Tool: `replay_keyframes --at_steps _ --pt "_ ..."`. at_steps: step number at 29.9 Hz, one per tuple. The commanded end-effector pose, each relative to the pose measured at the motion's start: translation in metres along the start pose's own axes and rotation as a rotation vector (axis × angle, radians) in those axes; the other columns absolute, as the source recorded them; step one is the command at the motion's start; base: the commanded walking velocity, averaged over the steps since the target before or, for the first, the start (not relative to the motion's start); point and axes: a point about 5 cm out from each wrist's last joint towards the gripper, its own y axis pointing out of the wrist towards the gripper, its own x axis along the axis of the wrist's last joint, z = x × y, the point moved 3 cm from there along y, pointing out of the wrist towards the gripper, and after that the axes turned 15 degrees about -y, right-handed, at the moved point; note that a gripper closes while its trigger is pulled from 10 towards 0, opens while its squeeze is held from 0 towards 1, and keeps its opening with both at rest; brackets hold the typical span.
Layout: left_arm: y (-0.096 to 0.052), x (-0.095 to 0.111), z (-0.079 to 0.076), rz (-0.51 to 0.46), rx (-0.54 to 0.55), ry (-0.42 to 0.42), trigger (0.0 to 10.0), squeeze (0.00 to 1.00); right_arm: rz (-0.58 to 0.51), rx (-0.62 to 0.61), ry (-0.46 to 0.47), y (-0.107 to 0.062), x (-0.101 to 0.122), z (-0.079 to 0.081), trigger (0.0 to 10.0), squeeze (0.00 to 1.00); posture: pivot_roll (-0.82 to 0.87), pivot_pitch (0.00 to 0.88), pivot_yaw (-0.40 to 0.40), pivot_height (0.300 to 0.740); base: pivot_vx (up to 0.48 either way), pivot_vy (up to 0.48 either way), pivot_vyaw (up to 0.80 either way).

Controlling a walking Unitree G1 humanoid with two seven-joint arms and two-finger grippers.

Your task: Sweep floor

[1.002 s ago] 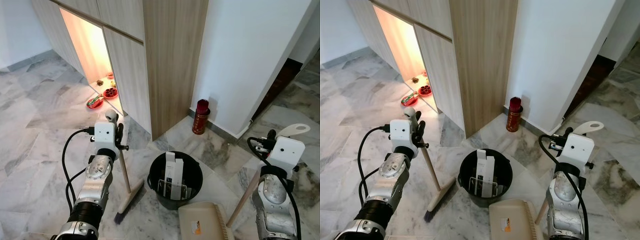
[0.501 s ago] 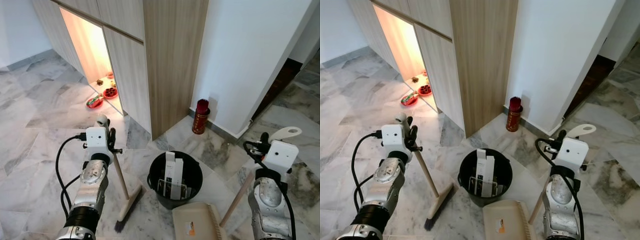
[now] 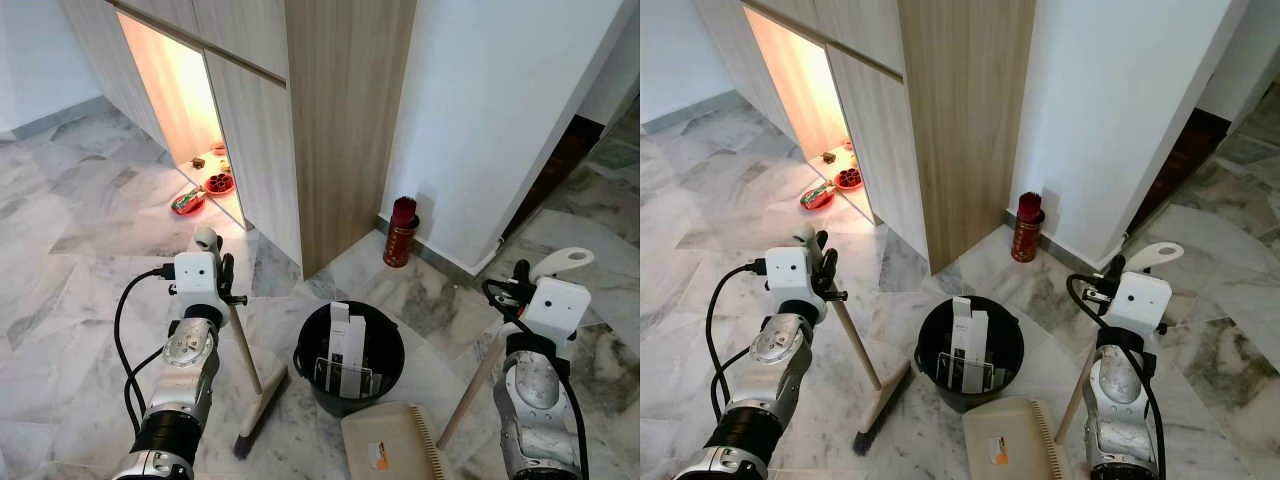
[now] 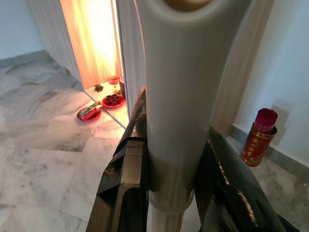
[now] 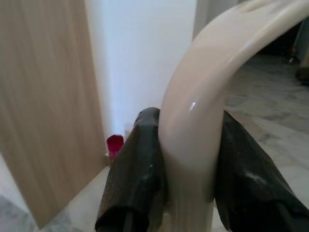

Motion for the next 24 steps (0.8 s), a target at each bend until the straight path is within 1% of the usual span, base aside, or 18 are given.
replay_keyframes --at_steps 1,4,11,24 --pt "0.0027 0.0104 0.0028 -0.045 0.009 0.015 10.0 0.00 -0.058 0.060 0.062 0.0030 0.0126 0.0137 10.0 0.00 -0.02 0.069 0.021 0.740 0.000 0.000 0.00" --pt "0.0019 0.0116 0.0056 -0.051 0.019 0.019 10.0 0.00 -0.058 0.089 0.061 0.0016 0.0107 0.0189 10.0 0.00 -0.01 0.067 0.020 0.740 0.000 0.000 0.00" --pt "0.0016 0.0122 0.0067 -0.054 0.022 0.019 10.0 0.00 -0.053 0.083 0.070 0.0017 0.0089 0.0189 10.0 0.00 -0.02 0.062 0.020 0.740 0.000 0.000 0.00" --pt "0.0027 0.0116 0.0017 -0.054 0.004 0.018 10.0 0.00 -0.058 0.087 0.073 0.0016 0.0070 0.0173 10.0 0.00 -0.03 0.039 0.024 0.740 0.000 0.000 0.00"
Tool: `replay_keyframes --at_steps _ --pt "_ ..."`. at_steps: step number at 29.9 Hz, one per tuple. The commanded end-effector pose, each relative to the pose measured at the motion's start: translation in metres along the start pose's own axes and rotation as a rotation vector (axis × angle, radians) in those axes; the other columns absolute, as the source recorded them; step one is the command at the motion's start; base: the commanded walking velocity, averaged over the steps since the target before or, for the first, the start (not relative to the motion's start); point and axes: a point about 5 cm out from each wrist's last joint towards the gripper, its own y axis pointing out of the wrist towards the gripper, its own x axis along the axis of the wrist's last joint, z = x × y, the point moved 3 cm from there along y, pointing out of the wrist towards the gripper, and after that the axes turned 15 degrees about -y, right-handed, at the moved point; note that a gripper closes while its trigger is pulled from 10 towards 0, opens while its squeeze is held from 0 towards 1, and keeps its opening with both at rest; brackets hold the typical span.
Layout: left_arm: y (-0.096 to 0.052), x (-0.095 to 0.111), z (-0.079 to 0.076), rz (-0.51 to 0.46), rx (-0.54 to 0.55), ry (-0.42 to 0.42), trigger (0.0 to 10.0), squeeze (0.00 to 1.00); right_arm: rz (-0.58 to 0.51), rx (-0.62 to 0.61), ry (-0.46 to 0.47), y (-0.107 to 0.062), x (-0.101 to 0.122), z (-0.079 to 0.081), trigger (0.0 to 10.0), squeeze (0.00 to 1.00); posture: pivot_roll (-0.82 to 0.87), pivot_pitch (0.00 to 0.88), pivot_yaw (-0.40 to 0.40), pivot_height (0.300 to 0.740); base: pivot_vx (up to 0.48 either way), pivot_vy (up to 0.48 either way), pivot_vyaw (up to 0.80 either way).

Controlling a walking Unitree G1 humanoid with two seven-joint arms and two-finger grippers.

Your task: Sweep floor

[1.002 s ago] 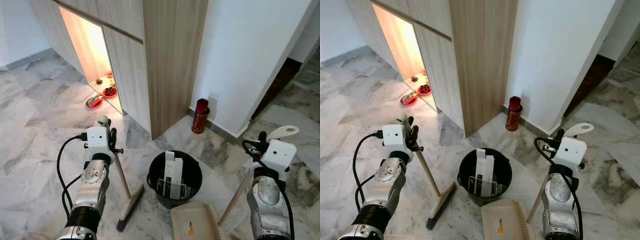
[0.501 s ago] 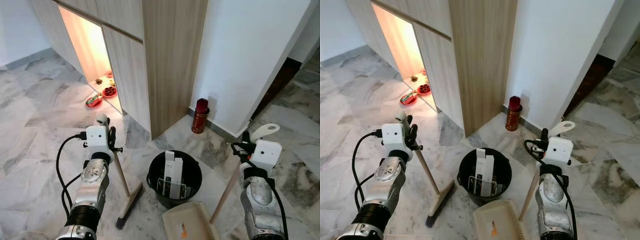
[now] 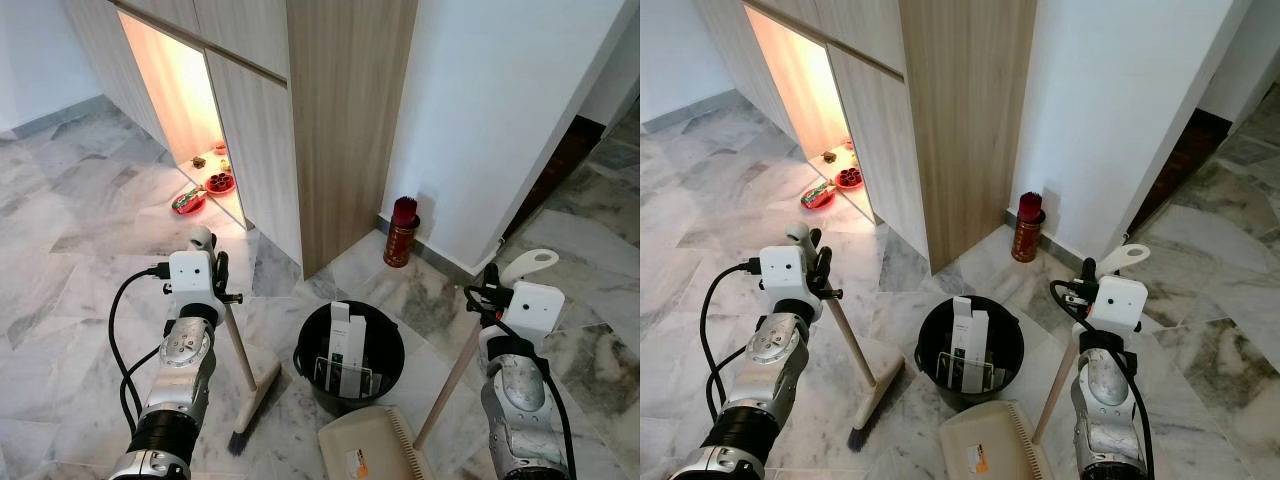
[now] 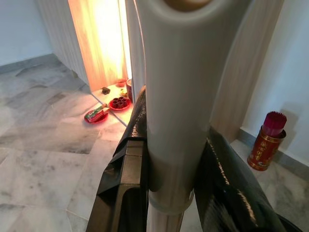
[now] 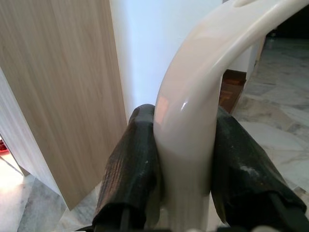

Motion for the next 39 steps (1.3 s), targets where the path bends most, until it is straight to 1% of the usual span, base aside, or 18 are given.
replay_keyframes --at_steps 1,7,17,36,39 --pt "0.0026 0.0080 -0.0030 -0.035 -0.014 0.005 10.0 0.00 -0.061 -0.016 0.029 0.0051 0.0133 -0.0011 10.0 0.00 -0.03 0.039 0.023 0.740 0.000 0.000 0.00" --pt "0.0027 0.0076 -0.0041 -0.035 -0.014 0.005 10.0 0.00 -0.063 -0.009 0.031 0.0057 0.0137 0.0008 10.0 0.00 -0.03 0.056 0.015 0.740 0.000 0.000 0.00" --pt "0.0016 0.0068 -0.0046 -0.036 -0.014 0.007 10.0 0.00 -0.067 -0.021 0.030 0.0077 0.0152 -0.0027 10.0 0.00 -0.03 0.075 0.014 0.740 0.000 0.000 0.00" --pt "0.0025 0.0076 -0.0065 -0.038 -0.018 0.011 10.0 0.00 -0.063 -0.023 0.034 0.0083 0.0147 -0.0019 10.0 0.00 -0.03 0.081 0.017 0.740 -0.249 0.000 0.00" --pt "0.0029 0.0079 -0.0058 -0.038 -0.012 0.015 10.0 0.00 -0.062 -0.022 0.034 0.0087 0.0146 -0.0011 10.0 0.00 -0.03 0.079 0.015 0.740 0.000 0.000 0.00"
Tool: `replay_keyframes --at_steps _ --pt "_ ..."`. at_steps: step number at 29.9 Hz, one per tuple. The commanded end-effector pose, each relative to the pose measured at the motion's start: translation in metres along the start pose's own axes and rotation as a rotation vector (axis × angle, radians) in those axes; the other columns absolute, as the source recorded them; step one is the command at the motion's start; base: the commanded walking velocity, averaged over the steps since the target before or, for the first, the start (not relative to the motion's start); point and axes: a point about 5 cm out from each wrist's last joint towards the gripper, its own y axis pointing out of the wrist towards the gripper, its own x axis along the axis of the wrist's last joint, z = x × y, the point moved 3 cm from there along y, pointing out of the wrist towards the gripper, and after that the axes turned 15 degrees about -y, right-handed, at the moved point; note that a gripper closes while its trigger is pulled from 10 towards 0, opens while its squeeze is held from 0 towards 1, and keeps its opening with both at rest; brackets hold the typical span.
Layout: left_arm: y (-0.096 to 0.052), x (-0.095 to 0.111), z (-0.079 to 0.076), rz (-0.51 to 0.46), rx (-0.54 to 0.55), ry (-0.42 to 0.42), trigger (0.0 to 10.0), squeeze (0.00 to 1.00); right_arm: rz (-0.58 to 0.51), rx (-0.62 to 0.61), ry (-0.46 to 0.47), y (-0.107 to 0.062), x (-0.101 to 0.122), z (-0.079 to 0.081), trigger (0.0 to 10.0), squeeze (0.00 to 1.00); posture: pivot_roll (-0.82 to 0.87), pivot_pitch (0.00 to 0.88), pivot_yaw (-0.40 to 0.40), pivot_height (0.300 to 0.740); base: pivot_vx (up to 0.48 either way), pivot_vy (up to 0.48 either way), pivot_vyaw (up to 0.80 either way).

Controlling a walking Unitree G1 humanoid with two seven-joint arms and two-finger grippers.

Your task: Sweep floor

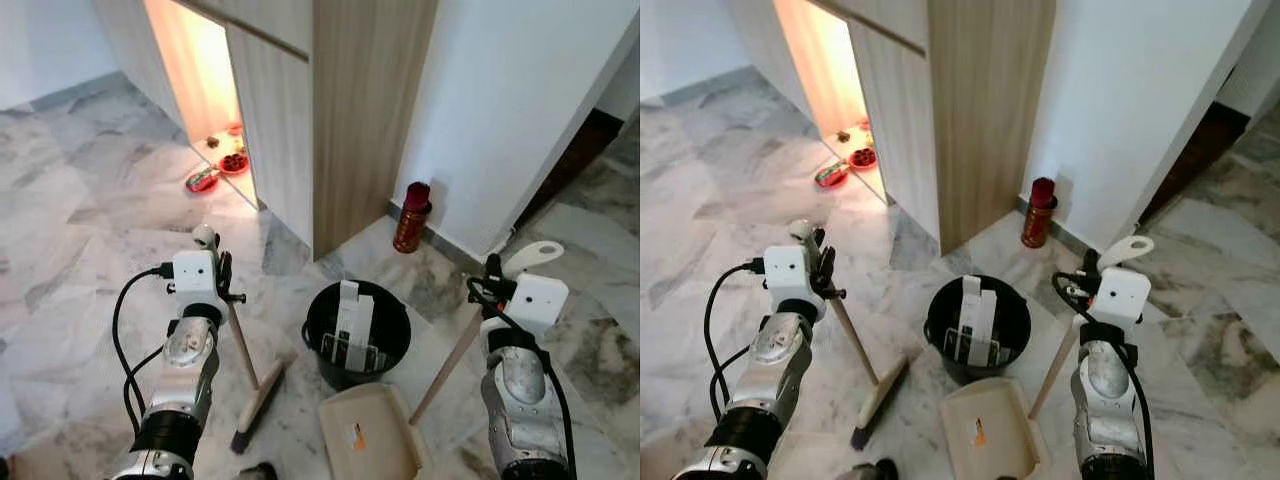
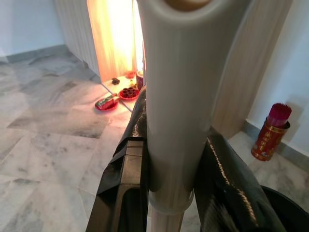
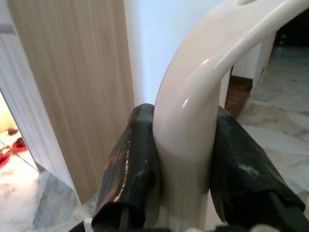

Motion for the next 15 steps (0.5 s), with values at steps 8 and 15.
replay_keyframes --at_steps 8,15 --pt "0.0027 0.0085 -0.0019 -0.037 -0.005 0.017 10.0 0.00 -0.022 -0.009 0.013 0.0026 0.0043 -0.0005 10.0 0.00 -0.02 0.078 0.011 0.740 0.000 0.000 0.00" --pt "0.0022 0.0074 -0.0012 -0.034 -0.002 0.018 10.0 0.00 -0.024 -0.007 0.012 0.0036 0.0047 -0.0007 10.0 0.00 -0.03 0.078 0.006 0.740 0.000 0.000 0.00"
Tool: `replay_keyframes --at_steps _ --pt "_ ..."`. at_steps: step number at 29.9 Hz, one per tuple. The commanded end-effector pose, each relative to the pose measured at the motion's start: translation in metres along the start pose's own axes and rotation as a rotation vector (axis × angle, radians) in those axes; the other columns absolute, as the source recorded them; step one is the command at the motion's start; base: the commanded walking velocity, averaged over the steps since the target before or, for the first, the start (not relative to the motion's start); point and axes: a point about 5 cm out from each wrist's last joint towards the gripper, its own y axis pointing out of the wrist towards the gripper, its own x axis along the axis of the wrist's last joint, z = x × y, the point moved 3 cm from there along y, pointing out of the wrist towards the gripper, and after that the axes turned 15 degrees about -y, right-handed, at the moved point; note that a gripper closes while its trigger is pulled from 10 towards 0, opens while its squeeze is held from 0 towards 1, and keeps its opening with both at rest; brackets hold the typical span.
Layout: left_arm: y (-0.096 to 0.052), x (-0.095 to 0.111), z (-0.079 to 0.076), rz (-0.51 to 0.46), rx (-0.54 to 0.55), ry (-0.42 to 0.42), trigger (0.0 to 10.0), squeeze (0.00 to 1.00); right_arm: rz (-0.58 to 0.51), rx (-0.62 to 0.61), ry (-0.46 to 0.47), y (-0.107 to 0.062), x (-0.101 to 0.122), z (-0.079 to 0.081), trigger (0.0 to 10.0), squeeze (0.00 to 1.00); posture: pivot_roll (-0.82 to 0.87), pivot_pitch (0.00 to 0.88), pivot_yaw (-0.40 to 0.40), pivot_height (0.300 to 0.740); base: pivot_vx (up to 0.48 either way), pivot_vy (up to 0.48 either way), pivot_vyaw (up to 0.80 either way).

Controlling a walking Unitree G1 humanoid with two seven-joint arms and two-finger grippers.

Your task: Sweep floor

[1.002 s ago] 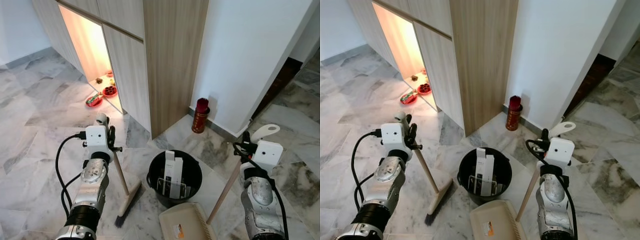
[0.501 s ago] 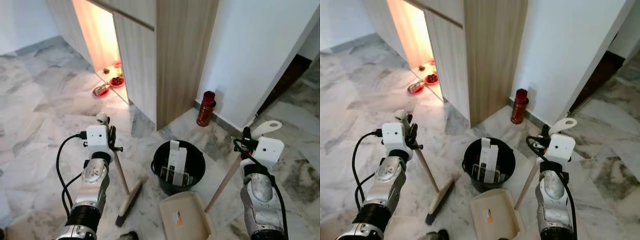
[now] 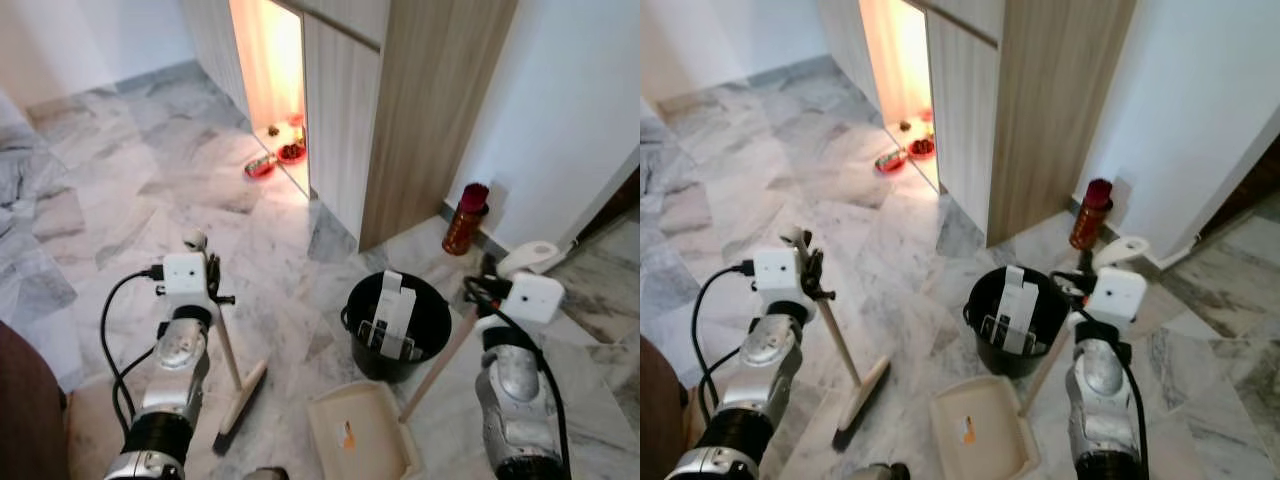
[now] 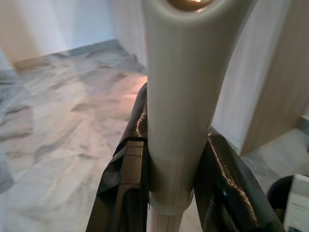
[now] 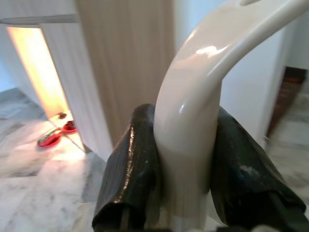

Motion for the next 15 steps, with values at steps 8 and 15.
replay_keyframes --at_steps 8,15 --pt "0.0028 0.0051 -0.0083 -0.023 -0.023 0.012 10.0 0.00 -0.027 -0.024 0.005 0.0020 0.0047 -0.0060 10.0 0.00 -0.03 0.077 0.006 0.740 0.000 0.000 0.00" --pt "0.0026 0.0042 -0.0094 -0.021 -0.023 0.007 10.0 0.00 -0.013 -0.031 0.016 0.0026 0.0026 -0.0083 10.0 0.00 -0.03 0.073 0.007 0.740 0.000 -0.443 0.00"
